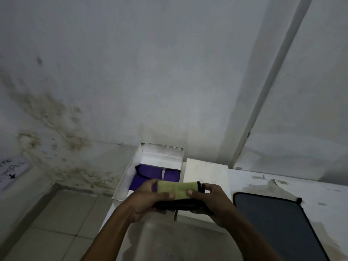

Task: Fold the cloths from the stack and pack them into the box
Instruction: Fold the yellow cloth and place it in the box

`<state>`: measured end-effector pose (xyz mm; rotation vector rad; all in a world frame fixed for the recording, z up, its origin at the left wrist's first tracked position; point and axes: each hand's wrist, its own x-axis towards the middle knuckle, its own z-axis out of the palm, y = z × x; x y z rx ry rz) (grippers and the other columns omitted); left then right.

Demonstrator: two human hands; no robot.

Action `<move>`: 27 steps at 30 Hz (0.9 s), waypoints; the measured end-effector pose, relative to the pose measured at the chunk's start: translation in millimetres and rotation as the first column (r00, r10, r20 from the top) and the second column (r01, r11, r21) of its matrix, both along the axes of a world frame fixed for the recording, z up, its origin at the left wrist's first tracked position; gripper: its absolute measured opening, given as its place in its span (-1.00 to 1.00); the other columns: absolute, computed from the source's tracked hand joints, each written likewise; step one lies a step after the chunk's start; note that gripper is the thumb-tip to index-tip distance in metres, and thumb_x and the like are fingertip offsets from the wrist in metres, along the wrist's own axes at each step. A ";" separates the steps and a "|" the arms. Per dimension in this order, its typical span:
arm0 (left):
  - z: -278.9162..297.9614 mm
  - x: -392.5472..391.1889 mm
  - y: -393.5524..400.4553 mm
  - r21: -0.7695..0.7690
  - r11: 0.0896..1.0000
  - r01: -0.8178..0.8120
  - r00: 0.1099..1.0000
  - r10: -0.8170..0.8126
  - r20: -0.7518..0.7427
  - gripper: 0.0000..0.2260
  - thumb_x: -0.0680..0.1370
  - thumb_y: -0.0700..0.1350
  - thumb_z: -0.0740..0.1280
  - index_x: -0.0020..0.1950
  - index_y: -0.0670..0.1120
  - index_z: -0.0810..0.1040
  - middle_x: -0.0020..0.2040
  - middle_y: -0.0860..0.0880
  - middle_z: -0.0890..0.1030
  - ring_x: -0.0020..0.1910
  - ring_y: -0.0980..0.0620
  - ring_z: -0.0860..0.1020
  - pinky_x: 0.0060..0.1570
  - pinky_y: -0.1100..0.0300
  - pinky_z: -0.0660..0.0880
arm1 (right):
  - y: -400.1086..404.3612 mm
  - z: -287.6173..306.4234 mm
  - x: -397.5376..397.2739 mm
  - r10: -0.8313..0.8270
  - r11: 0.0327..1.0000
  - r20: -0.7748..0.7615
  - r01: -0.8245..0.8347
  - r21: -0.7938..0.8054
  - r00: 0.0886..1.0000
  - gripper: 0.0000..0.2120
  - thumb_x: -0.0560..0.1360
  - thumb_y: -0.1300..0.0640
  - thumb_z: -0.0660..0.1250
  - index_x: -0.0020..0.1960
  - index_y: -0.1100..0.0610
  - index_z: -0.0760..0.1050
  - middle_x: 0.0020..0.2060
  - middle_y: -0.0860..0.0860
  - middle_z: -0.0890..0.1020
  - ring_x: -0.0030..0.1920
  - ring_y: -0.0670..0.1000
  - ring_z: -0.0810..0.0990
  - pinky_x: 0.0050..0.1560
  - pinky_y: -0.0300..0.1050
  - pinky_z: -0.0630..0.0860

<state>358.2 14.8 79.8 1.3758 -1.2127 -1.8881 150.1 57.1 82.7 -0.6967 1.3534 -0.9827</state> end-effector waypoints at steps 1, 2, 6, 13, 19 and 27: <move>-5.7 6.5 -1.3 0.001 1.000 0.016 1.000 -0.016 0.023 -0.40 0.20 -0.17 0.60 0.18 -0.10 0.47 0.09 -0.24 0.60 -0.07 -0.19 0.65 -0.32 0.08 0.57 | -0.3 -6.3 4.8 0.015 1.000 0.003 -0.015 0.026 1.000 -0.64 0.36 0.30 0.48 0.11 0.34 0.49 -0.11 0.24 0.66 -0.24 0.13 0.70 -0.31 -0.04 0.61; -10.6 13.2 -3.1 0.007 1.000 0.024 0.999 -0.025 0.043 -0.40 0.20 -0.18 0.60 0.17 -0.09 0.47 0.10 -0.26 0.59 -0.08 -0.19 0.64 -0.32 0.07 0.58 | -1.0 -12.7 9.5 0.031 0.998 0.009 -0.032 0.051 0.999 -0.63 0.36 0.31 0.49 0.11 0.35 0.50 -0.11 0.26 0.67 -0.23 0.15 0.70 -0.31 -0.04 0.61; -23.5 34.2 -12.8 0.033 0.998 0.051 0.992 -0.055 0.115 -0.62 0.39 -0.29 0.48 0.14 -0.08 0.47 0.10 -0.37 0.57 -0.20 -0.25 0.64 -0.32 0.04 0.57 | -8.0 -30.6 24.7 0.088 0.985 0.016 -0.089 0.146 0.996 -0.62 0.35 0.31 0.50 0.12 0.34 0.50 -0.04 0.31 0.66 -0.16 0.22 0.69 -0.27 -0.02 0.62; -31.5 58.7 -44.9 -0.006 0.980 0.201 0.953 -0.194 0.234 -0.58 0.12 -0.20 0.57 -0.08 -0.17 0.57 -0.15 -0.14 0.63 -0.15 -0.07 0.63 -0.16 0.06 0.61 | -41.2 -36.4 42.2 -0.066 0.996 -0.078 0.070 0.046 0.995 -0.58 0.31 0.37 0.47 0.14 0.20 0.51 -0.11 0.28 0.68 -0.19 0.21 0.70 -0.26 -0.01 0.62; -36.4 47.9 -79.9 -0.027 0.935 0.353 0.912 -0.338 0.235 -0.47 0.17 -0.14 0.61 0.09 -0.17 0.58 0.00 -0.15 0.69 -0.03 -0.12 0.67 -0.08 -0.02 0.63 | -91.2 -33.8 56.7 -0.254 0.967 -0.010 0.254 -0.021 0.967 -0.57 0.29 0.33 0.51 0.11 0.16 0.48 -0.03 0.25 0.64 -0.13 0.15 0.65 -0.27 -0.05 0.56; -71.9 16.3 -122.6 0.004 0.977 0.215 0.967 -0.213 0.140 -0.68 0.46 0.09 0.41 0.05 -0.12 0.66 -0.01 -0.07 0.71 0.02 -0.01 0.66 0.15 -0.07 0.56 | -154.5 -58.5 64.4 -0.061 0.995 -0.481 0.016 -0.097 0.875 -0.57 0.35 0.20 0.50 0.17 0.10 0.45 0.02 -0.01 0.49 0.04 0.03 0.52 -0.18 -0.30 0.48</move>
